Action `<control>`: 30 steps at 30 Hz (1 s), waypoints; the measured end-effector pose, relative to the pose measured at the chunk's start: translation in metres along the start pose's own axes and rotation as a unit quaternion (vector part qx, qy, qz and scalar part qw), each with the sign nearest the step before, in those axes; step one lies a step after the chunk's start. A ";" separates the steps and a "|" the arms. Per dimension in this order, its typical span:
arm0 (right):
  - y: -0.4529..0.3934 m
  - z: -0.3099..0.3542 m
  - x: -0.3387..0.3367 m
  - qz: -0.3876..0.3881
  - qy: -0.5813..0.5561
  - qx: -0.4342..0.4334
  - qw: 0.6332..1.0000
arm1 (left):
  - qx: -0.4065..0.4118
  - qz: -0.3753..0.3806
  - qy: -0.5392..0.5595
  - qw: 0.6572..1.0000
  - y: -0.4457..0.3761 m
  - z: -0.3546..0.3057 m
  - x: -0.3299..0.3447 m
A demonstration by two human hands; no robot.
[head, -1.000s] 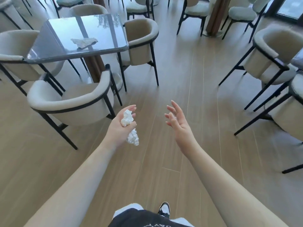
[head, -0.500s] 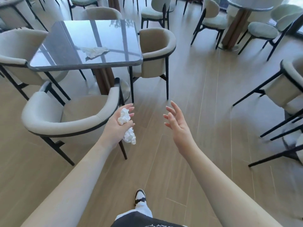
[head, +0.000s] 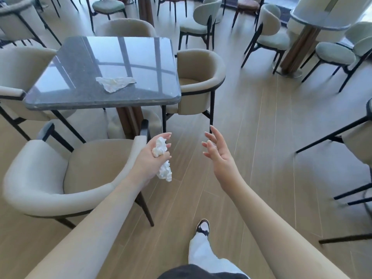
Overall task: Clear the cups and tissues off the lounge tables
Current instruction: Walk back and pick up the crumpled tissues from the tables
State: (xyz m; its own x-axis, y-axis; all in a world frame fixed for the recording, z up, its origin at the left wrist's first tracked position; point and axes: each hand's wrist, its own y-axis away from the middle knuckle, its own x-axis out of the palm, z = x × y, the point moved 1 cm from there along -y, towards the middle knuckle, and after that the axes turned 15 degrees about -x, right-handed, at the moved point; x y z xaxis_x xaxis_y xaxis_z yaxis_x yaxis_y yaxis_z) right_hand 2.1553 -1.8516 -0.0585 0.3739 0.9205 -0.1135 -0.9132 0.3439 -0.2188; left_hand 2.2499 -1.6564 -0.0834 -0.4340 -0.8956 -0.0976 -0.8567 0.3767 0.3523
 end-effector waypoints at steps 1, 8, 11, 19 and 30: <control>-0.018 -0.007 -0.002 0.000 -0.003 0.000 1.000 | 0.001 -0.004 0.003 1.000 -0.016 -0.006 0.001; -0.138 -0.044 -0.021 0.024 -0.026 0.010 0.999 | -0.015 -0.038 0.012 0.999 -0.122 -0.044 0.010; -0.194 -0.050 -0.031 0.035 -0.029 0.003 0.999 | -0.012 -0.054 0.014 0.998 -0.165 -0.070 0.011; -0.313 -0.080 -0.007 0.083 -0.038 0.023 0.996 | -0.020 -0.105 0.022 0.994 -0.254 -0.105 -0.011; -0.464 -0.118 0.100 0.125 -0.050 0.033 0.990 | -0.042 -0.181 0.056 0.981 -0.378 -0.123 -0.139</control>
State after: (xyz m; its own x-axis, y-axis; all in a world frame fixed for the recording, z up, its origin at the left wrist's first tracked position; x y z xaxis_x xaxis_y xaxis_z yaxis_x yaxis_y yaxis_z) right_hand 2.6359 -1.9411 -0.0827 0.1195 0.9911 -0.0585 -0.9849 0.1109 -0.1327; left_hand 2.6685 -1.7037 -0.0889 -0.0686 -0.9892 -0.1295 -0.9210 0.0129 0.3893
